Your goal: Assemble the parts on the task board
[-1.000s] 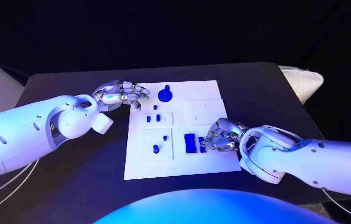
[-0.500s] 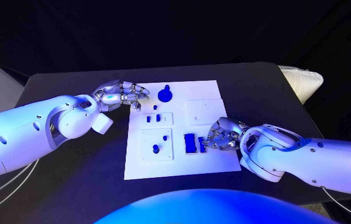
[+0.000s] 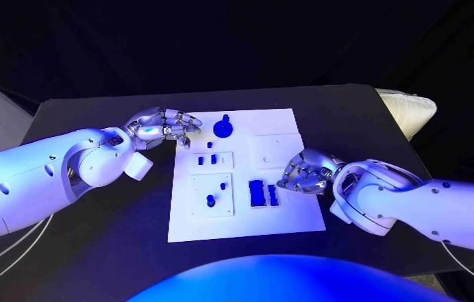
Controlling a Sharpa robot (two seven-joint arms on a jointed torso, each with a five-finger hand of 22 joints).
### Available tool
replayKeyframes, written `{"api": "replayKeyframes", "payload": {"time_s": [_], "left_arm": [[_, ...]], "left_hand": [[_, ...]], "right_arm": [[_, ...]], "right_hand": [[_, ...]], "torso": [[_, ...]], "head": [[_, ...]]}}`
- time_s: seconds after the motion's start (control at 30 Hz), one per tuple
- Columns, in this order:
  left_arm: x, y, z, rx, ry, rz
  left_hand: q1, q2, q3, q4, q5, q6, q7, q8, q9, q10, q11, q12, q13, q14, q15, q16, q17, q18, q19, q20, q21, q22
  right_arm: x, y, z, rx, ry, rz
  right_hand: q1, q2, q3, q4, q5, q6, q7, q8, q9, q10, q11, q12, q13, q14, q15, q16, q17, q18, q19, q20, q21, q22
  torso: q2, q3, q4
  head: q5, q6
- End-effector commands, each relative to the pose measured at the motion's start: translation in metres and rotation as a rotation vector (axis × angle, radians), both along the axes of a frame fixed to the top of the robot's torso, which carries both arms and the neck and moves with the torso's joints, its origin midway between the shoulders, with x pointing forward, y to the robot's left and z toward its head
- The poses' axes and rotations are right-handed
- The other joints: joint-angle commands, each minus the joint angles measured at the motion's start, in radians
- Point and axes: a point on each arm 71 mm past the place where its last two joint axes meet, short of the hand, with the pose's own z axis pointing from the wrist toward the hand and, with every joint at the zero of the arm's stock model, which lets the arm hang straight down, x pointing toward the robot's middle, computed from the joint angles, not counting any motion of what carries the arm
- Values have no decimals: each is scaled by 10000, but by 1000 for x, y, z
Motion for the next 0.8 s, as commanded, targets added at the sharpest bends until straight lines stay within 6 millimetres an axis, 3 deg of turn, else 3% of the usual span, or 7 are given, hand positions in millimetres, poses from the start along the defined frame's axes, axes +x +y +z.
{"api": "replayKeyframes", "payload": {"time_s": [0.03, 0.2, 0.3, 0.5, 0.63, 0.7, 0.8], "left_arm": [[4, 1, 5, -578, -490, 642], [8, 5, 7, -900, -856, 1441], [11, 8, 7, -1097, -1080, 2023], [18, 17, 6, -1479, -1464, 3190], [24, 21, 5, -1677, -1726, 3871], [27, 22, 4, -1714, -1843, 4077], [32, 22, 3, -1701, -2048, 4389]], "left_hand": [[-63, 51, 18, 19, 51, -8, 30, 66, -11, -48, 2, 65, -7, -50, 14, -41, -13, 133, -31, -20, 52, 13], [-97, 34, 3, 39, 39, 6, 23, 85, -13, -24, -2, 82, -4, -65, 15, -48, -15, 131, -51, -14, 42, 11], [-155, -21, -1, 82, 28, -23, 4, 100, -34, -31, -10, 84, -15, -270, 29, -187, -66, 124, -183, 6, -60, -29], [-264, -150, 133, 261, 15, -18, -82, 282, -89, -182, 57, -208, -247, -1729, 256, -1724, -768, 43, -1204, 270, -1290, -659], [-275, -254, 625, 420, -14, -181, -51, 87, -264, -19, 299, -1429, -658, -2995, 780, -4408, -1907, -134, -2296, 809, -3395, -1926], [-220, -334, 730, 360, -30, -168, -116, -86, -388, 328, 364, -2338, -633, -2758, 888, -5562, -2290, 89, -2182, 1121, -4505, -2742], [-306, -295, 599, 379, -46, -240, -131, -376, -616, 410, 421, -3351, -644, -2965, 1054, -6892, -2666, 41, -2090, 1253, -5699, -3619]], "right_arm": [[10, -3, 9, 2468, -9, 27], [39, -23, 21, 4560, -122, -943], [60, -32, 30, 5430, -500, -1453], [94, -43, 41, 6573, -1294, -2241], [119, -46, 44, 7086, -1841, -2521], [127, -45, 44, 7237, -2014, -2547], [140, -41, 45, 7470, -2249, -2512]], "right_hand": [[178, -5, -12, -86, 93, -108, 24, -50, 7, 616, 96, -59, 2176, 889, 93, -44, 2015, 179, -66, 10, -219, 526], [614, 90, 99, -359, 4, -456, 197, -183, -1, 38, 247, -1095, 1641, 583, 224, -647, 1130, 451, -686, 129, -2389, -124], [1153, 150, 442, -718, -669, -1417, 675, -560, -109, -2919, 701, -5631, -854, -1370, 614, -3716, -2438, 729, -2298, 453, -5765, -1404], [1415, 25, 1309, -875, -913, -2003, 938, -628, -214, -5056, 976, -9529, -4226, -3826, 1032, -8039, -5801, 768, -3595, 960, -7304, -2943], [1253, -135, 2110, -1008, -1100, -2027, 1156, -847, -478, -5034, 1419, -11972, -7741, -4593, 1553, -10813, -7423, 833, -5108, 1607, -7299, -5231], [1221, -109, 2165, -1177, -1219, -1992, 1156, -999, -596, -5081, 1547, -12487, -8716, -4720, 1720, -11561, -7863, 838, -5466, 1812, -7329, -6053], [1052, 96, 2000, -1474, -1484, -1867, 1248, -1407, -848, -4927, 1627, -13097, -10358, -4809, 1904, -12789, -8704, 859, -5498, 1966, -7308, -7722]], "torso": [[-28, -26, -22], [-90, -64, -4], [-130, -66, -7], [-163, -68, 0], [-236, -53, -8], [-262, -50, 3], [-293, -24, -4]], "head": [[-24, 0], [-1, 10], [103, 215], [200, 558], [257, 884], [285, 1008], [353, 1260]]}}
